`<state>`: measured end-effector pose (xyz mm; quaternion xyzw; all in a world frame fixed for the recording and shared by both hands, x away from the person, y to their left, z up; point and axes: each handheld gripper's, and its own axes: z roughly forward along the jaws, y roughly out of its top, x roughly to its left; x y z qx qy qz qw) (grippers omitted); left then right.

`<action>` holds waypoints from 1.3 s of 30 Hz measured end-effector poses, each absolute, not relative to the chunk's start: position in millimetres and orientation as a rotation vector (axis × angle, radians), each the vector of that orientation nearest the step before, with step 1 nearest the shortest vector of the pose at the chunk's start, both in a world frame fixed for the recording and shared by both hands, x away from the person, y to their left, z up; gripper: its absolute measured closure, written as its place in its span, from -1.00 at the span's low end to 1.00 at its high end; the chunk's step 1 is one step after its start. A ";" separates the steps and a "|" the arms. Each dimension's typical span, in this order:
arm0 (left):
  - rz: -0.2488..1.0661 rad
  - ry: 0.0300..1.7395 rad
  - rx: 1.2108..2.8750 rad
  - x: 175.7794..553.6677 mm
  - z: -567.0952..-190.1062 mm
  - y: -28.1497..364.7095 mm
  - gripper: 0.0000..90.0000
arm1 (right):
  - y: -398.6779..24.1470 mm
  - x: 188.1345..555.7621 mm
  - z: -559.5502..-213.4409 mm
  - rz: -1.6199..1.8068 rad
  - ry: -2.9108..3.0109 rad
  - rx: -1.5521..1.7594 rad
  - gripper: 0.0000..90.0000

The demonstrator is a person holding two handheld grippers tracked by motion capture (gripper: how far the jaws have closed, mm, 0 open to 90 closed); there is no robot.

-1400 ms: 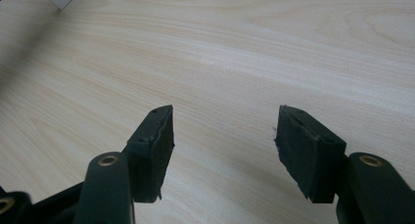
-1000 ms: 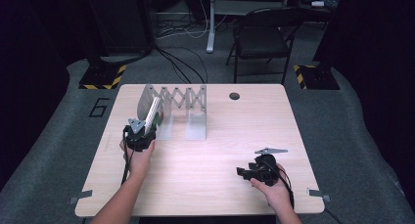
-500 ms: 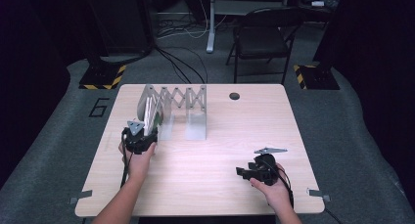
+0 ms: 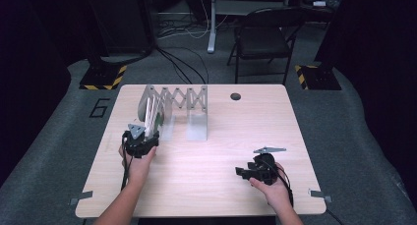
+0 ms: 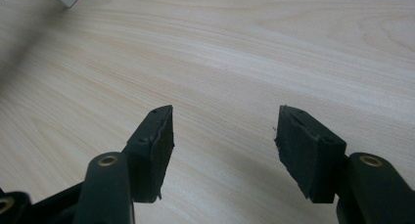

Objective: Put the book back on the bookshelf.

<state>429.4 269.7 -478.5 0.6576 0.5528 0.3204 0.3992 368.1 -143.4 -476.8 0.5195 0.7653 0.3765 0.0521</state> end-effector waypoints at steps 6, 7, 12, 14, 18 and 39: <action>0.804 1.400 1.680 426.3 -477.1 271.2 -0.04 | -141.7 369.7 -477.0 1.139 2.338 1.578 -0.14; 0.802 1.400 1.682 425.9 -476.9 271.1 -0.04 | -141.2 370.4 -477.2 1.141 2.337 1.572 -0.14; 0.799 1.396 1.668 423.2 -475.7 271.2 -0.05 | -138.0 373.1 -477.8 1.140 2.349 1.570 -0.14; 0.792 1.393 1.689 422.0 -474.6 272.9 -0.06 | -137.5 373.8 -477.9 1.137 2.353 1.572 -0.14; 0.782 1.389 1.676 417.1 -471.7 274.1 -0.09 | -134.9 376.9 -478.3 1.131 2.368 1.578 -0.14; 0.738 1.353 1.680 389.3 -453.9 288.4 -0.14 | -119.8 394.8 -481.7 1.140 2.428 1.516 -0.14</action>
